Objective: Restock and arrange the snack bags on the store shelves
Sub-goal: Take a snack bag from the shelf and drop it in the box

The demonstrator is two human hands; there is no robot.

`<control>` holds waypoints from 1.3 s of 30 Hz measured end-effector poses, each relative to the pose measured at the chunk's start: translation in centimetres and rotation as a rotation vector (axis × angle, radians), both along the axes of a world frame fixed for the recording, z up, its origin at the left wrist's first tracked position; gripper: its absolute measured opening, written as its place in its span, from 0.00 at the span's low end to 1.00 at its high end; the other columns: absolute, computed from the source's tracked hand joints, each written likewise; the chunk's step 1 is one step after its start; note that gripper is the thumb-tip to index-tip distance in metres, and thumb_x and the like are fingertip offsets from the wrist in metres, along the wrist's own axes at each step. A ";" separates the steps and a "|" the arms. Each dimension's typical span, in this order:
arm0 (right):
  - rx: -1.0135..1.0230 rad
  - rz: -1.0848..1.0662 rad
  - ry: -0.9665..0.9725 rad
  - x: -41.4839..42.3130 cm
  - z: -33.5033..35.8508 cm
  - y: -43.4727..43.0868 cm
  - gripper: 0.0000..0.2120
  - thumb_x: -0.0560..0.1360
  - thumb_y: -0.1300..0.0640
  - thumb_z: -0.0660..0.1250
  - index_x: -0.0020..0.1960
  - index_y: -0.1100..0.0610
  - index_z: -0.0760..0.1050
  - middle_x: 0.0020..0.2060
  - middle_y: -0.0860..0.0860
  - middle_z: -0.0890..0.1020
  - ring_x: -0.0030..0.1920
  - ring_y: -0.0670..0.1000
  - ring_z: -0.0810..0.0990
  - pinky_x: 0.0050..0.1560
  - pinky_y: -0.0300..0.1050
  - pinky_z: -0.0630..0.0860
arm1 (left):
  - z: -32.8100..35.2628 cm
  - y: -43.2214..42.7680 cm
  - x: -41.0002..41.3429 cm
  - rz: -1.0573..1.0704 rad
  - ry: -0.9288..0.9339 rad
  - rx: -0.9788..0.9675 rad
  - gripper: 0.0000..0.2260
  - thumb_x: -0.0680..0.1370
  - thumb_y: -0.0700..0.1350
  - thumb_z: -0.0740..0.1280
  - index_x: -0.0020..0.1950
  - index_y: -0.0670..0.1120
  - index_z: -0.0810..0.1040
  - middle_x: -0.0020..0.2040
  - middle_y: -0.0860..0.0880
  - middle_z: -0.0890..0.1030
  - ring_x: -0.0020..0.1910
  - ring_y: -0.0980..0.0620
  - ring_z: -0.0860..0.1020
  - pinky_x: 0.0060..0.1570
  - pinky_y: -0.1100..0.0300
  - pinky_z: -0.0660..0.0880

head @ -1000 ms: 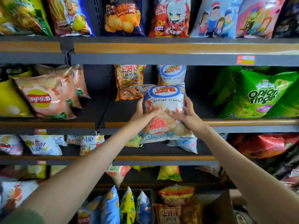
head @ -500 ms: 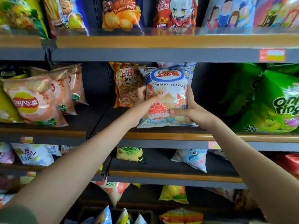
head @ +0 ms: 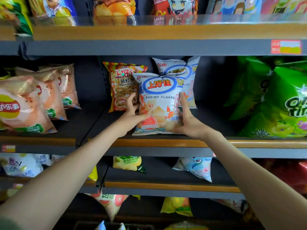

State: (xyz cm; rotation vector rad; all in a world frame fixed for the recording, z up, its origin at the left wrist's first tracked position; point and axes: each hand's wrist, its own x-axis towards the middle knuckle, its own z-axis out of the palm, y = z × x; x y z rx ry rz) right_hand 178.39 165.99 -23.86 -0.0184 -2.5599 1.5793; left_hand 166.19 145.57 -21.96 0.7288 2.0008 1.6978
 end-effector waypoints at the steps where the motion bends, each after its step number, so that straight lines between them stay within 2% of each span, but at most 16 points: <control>1: -0.021 0.014 -0.011 -0.1 0.1 0.1 0.59 0.71 0.71 0.70 0.71 0.35 0.28 0.71 0.40 0.59 0.64 0.40 0.71 0.56 0.39 0.77 | 0.0 -0.4 -0.2 -0.009 0.017 -0.025 0.42 0.76 0.40 0.69 0.74 0.62 0.42 0.74 0.47 0.63 0.70 0.49 0.66 0.68 0.44 0.66; 3: -0.037 0.023 -0.024 -0.3 0.1 0.3 0.59 0.71 0.73 0.69 0.71 0.34 0.29 0.64 0.30 0.58 0.61 0.35 0.71 0.55 0.41 0.78 | 0.0 -1.1 -0.6 -0.026 0.060 -0.110 0.43 0.76 0.43 0.69 0.74 0.63 0.39 0.73 0.51 0.65 0.70 0.51 0.66 0.70 0.45 0.64; 5: -0.053 0.045 -0.041 -0.5 0.4 0.3 0.59 0.70 0.71 0.71 0.69 0.31 0.31 0.62 0.26 0.56 0.65 0.38 0.68 0.60 0.45 0.76 | 0.0 -1.5 -0.8 -0.050 0.115 -0.206 0.45 0.76 0.44 0.70 0.75 0.62 0.36 0.67 0.55 0.67 0.66 0.55 0.67 0.70 0.47 0.63; 7: -0.089 0.054 -0.085 -0.8 0.7 0.4 0.60 0.68 0.63 0.76 0.70 0.30 0.31 0.71 0.35 0.58 0.70 0.44 0.66 0.65 0.51 0.73 | -0.1 -1.5 -0.9 -0.079 0.151 -0.237 0.47 0.75 0.44 0.71 0.74 0.62 0.35 0.65 0.55 0.69 0.65 0.55 0.69 0.70 0.47 0.63; 9: -0.065 0.008 -0.104 -1.0 0.9 0.5 0.62 0.65 0.57 0.78 0.72 0.35 0.29 0.72 0.44 0.65 0.68 0.45 0.70 0.66 0.52 0.72 | -0.4 -1.1 -0.7 -0.093 0.202 -0.232 0.48 0.74 0.44 0.72 0.74 0.63 0.35 0.68 0.55 0.70 0.67 0.54 0.69 0.70 0.48 0.63; 12: 0.052 -0.136 -0.049 -1.0 0.9 1.0 0.58 0.67 0.60 0.77 0.76 0.45 0.35 0.63 0.44 0.74 0.59 0.45 0.77 0.62 0.50 0.75 | -0.5 0.2 0.0 -0.108 0.273 -0.164 0.49 0.73 0.43 0.73 0.74 0.63 0.35 0.70 0.55 0.64 0.68 0.56 0.66 0.70 0.51 0.64; 14: 0.136 -0.223 0.058 -0.8 0.7 1.9 0.54 0.67 0.63 0.76 0.75 0.46 0.40 0.60 0.41 0.74 0.58 0.44 0.76 0.59 0.43 0.76 | -0.4 1.5 0.2 -0.102 0.339 -0.125 0.48 0.74 0.42 0.72 0.74 0.62 0.36 0.75 0.50 0.61 0.70 0.53 0.66 0.69 0.48 0.65; 17: 0.097 -0.272 0.139 -0.4 1.1 3.7 0.54 0.66 0.69 0.75 0.76 0.51 0.39 0.61 0.42 0.71 0.60 0.42 0.74 0.55 0.37 0.76 | 0.0 3.8 0.6 -0.104 0.461 -0.131 0.45 0.76 0.40 0.70 0.75 0.60 0.36 0.75 0.46 0.62 0.69 0.52 0.68 0.69 0.47 0.67; 19: 0.049 -0.257 0.135 -0.4 1.3 4.7 0.53 0.66 0.71 0.75 0.75 0.55 0.40 0.63 0.45 0.69 0.60 0.42 0.73 0.52 0.34 0.77 | 0.1 5.4 0.9 -0.071 0.577 -0.146 0.43 0.77 0.41 0.68 0.76 0.58 0.37 0.76 0.46 0.59 0.72 0.50 0.65 0.70 0.49 0.63; 21: -0.016 -0.258 0.129 -0.7 1.5 5.3 0.51 0.67 0.69 0.75 0.75 0.55 0.43 0.60 0.44 0.69 0.54 0.39 0.74 0.43 0.29 0.76 | 0.1 6.6 1.1 0.032 0.698 -0.146 0.43 0.77 0.43 0.68 0.77 0.55 0.37 0.79 0.46 0.50 0.76 0.48 0.56 0.72 0.51 0.57; 23: -0.099 -0.289 0.120 -1.2 1.5 5.8 0.50 0.67 0.64 0.76 0.75 0.54 0.45 0.61 0.46 0.70 0.53 0.40 0.75 0.38 0.30 0.76 | -0.3 7.2 0.9 0.172 0.930 -0.205 0.43 0.77 0.44 0.68 0.77 0.53 0.38 0.78 0.43 0.42 0.77 0.45 0.47 0.74 0.49 0.51; 25: -0.143 -0.285 0.100 -2.0 1.4 6.3 0.53 0.65 0.61 0.79 0.74 0.53 0.44 0.65 0.49 0.69 0.57 0.44 0.75 0.40 0.32 0.78 | -0.9 7.5 0.5 0.230 1.241 -0.279 0.40 0.76 0.44 0.68 0.77 0.54 0.41 0.78 0.40 0.41 0.77 0.39 0.45 0.73 0.39 0.54; 27: -0.167 -0.236 0.072 -2.5 1.5 6.9 0.59 0.58 0.55 0.83 0.74 0.51 0.43 0.68 0.51 0.66 0.63 0.48 0.73 0.49 0.39 0.80 | -1.1 7.6 0.1 0.148 1.397 -0.335 0.38 0.77 0.46 0.66 0.77 0.55 0.44 0.77 0.43 0.40 0.76 0.37 0.45 0.69 0.32 0.56; 30: -0.174 -0.176 0.015 -3.0 1.6 7.6 0.61 0.54 0.52 0.84 0.73 0.47 0.45 0.68 0.51 0.68 0.64 0.49 0.74 0.57 0.48 0.78 | -1.0 7.7 -0.3 0.057 1.398 -0.396 0.37 0.77 0.54 0.66 0.77 0.57 0.44 0.77 0.48 0.37 0.76 0.38 0.44 0.70 0.33 0.54; 35: -0.196 -0.118 0.011 -4.1 1.7 6.6 0.49 0.60 0.60 0.78 0.69 0.49 0.50 0.63 0.51 0.72 0.59 0.48 0.78 0.48 0.40 0.80 | -1.1 7.6 -0.9 0.124 1.371 -0.426 0.43 0.73 0.57 0.70 0.76 0.56 0.43 0.76 0.47 0.35 0.76 0.37 0.47 0.70 0.36 0.58; 39: -0.211 -0.081 -0.005 -5.6 1.3 6.1 0.56 0.55 0.52 0.84 0.72 0.51 0.52 0.64 0.52 0.74 0.59 0.49 0.79 0.52 0.47 0.80 | -1.5 6.6 -1.7 0.161 1.388 -0.470 0.44 0.72 0.57 0.71 0.76 0.54 0.43 0.75 0.46 0.36 0.76 0.36 0.47 0.70 0.37 0.58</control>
